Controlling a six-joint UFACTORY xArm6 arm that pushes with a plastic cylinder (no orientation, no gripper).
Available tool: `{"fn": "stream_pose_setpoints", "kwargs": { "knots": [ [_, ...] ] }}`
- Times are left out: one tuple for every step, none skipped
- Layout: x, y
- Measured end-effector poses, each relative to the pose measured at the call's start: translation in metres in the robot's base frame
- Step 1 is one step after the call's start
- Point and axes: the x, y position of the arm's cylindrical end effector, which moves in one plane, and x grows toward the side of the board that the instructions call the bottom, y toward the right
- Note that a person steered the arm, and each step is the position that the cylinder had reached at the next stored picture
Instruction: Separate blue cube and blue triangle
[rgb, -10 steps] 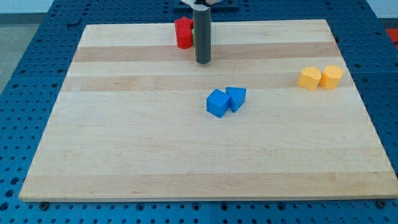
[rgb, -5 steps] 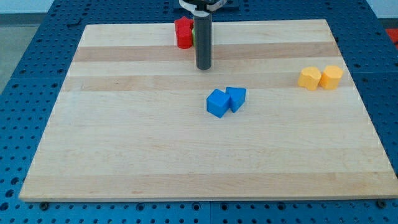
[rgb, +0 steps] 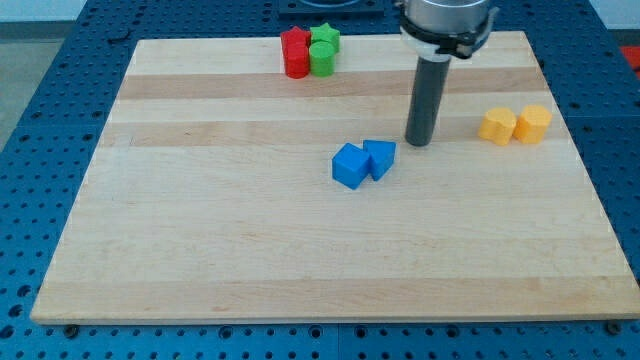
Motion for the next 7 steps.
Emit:
{"fn": "stream_pose_setpoints", "kwargs": {
  "knots": [
    [0.006,0.002],
    [-0.003,-0.024],
    [-0.018,-0.056],
    [-0.011,-0.086],
    [0.029,-0.109],
    [0.049,-0.109],
    [0.048,-0.083]
  ]
}}
